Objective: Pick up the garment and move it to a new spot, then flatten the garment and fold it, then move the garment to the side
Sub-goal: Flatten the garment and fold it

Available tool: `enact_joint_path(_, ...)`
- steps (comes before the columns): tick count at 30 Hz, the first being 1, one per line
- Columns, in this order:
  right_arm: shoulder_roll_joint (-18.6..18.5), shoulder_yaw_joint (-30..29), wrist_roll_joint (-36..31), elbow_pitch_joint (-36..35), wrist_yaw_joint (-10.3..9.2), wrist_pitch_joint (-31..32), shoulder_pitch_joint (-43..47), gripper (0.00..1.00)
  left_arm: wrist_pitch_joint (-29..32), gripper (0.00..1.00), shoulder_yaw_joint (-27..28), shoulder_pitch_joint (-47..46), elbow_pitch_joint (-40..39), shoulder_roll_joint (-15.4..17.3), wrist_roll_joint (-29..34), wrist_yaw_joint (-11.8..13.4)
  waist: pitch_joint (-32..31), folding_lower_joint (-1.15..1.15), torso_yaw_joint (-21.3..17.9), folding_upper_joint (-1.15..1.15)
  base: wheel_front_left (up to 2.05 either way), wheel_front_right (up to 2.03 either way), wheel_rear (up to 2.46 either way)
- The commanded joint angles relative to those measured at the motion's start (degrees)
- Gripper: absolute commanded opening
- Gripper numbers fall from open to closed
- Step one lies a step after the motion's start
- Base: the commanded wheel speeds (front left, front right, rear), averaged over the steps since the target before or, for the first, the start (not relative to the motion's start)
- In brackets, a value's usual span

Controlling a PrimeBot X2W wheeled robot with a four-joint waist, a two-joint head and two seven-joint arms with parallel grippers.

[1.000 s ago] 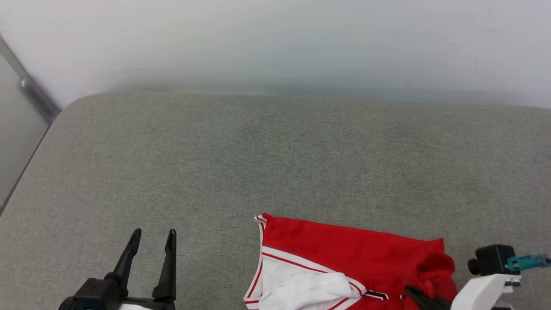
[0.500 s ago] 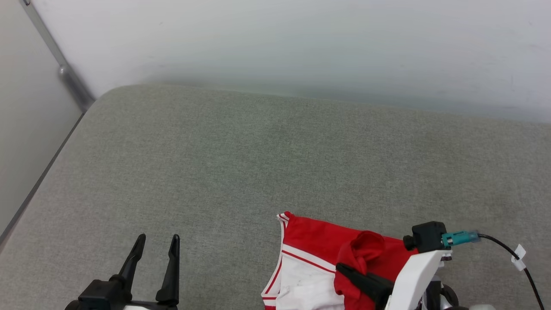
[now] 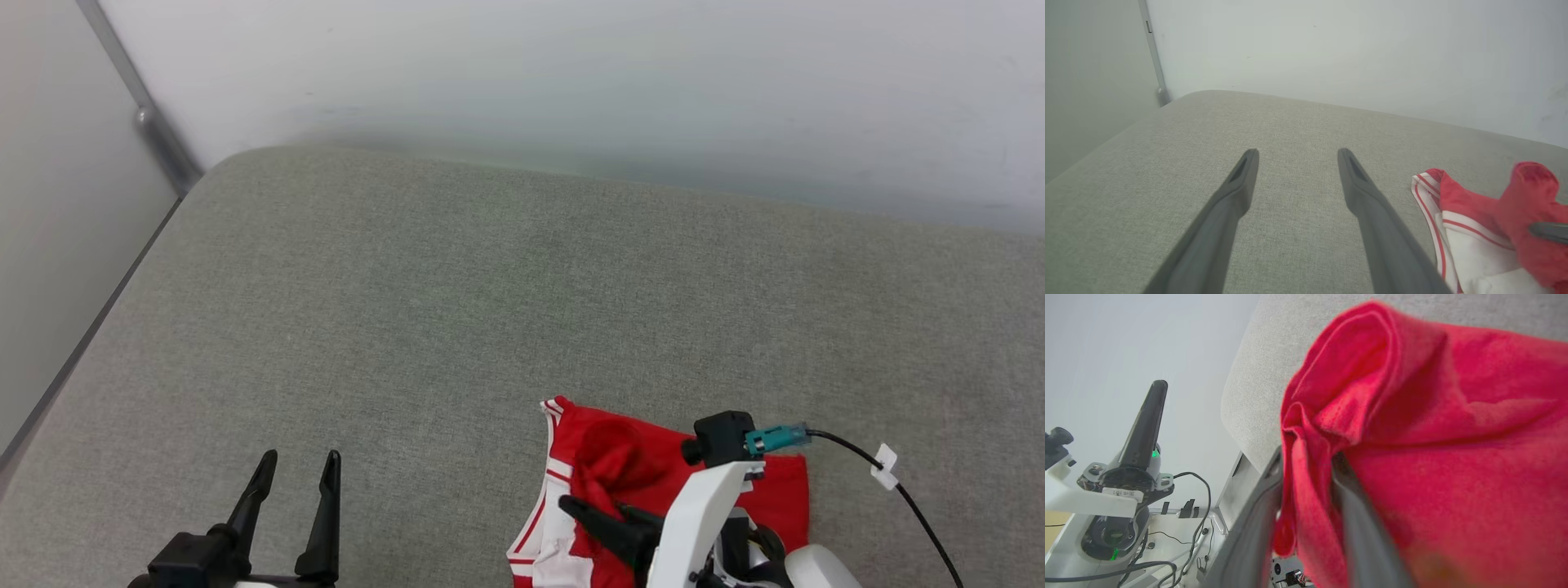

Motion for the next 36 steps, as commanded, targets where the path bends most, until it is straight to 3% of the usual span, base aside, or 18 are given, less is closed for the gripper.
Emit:
enact_joint_path(1,0.1,1.5,0.5,0.7,-0.01,-1.5,-1.8,1.0,-0.1,1.0,0.0,-0.3,0.2,0.3,-0.2,-0.1,-0.1,0.0,-0.1,0.0,0.0,0.0,0.0)
enact_joint_path(9,0.1,7.7,1.7,-2.1,0.0,-3.8,-4.7,1.0,-0.1,1.0,1.0,0.1,-2.1,0.3,-0.4,-0.1,-0.4,0.0,-1.4,0.0,0.0,0.0,0.0)
enact_joint_path(16,0.0,3.3,-11.5,-5.3,0.0,-4.5,-8.2,1.0,-0.1,1.0,0.9,-0.2,-3.7,0.1,-0.5,-0.1,-0.6,0.0,-3.7,0.0,0.0,0.0,0.0)
enact_joint_path(18,-2.3,2.4,-17.9,-7.1,0.0,-5.8,-9.8,1.0,-0.1,1.0,0.8,-0.5,-4.2,-0.1,-0.4,-0.1,-0.6,0.0,-4.5,0.0,0.0,0.0,0.0)
enact_joint_path(22,-11.4,4.0,-31.3,-9.6,-0.02,-12.8,-11.7,1.0,-0.1,1.0,0.5,-1.4,-4.9,0.0,-0.7,-0.1,-0.3,0.0,-6.0,0.0,0.0,0.0,0.0)
enact_joint_path(29,-14.8,-7.7,-36.7,-12.3,-0.02,-23.5,-8.6,1.0,-0.1,1.0,-0.3,-2.3,-6.2,-0.2,-0.3,-0.1,0.0,0.0,-8.4,0.0,0.0,0.0,0.0)
enact_joint_path(36,-12.0,-19.7,-39.1,-18.2,-0.01,-32.7,-0.2,1.0,-0.1,1.0,-0.9,-3.0,-8.3,-0.6,-0.4,-0.1,0.7,0.0,-9.7,0.0,0.0,0.0,0.0)
